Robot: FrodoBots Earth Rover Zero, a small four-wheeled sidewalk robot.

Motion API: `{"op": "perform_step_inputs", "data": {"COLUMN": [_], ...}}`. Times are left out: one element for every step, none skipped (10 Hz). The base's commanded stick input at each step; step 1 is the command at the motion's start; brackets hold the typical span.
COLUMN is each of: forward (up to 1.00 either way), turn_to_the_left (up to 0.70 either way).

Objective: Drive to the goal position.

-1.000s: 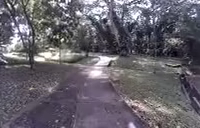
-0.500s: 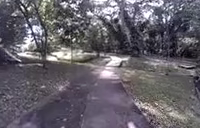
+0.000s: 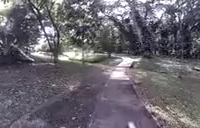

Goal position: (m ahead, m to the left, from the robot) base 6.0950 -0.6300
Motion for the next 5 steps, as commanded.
{"op": "perform_step_inputs", "data": {"forward": [0.00, 0.79, 1.00, 1.00, 1.00], "turn_to_the_left": [0.00, 0.00, 0.00, 0.00, 0.00]}}
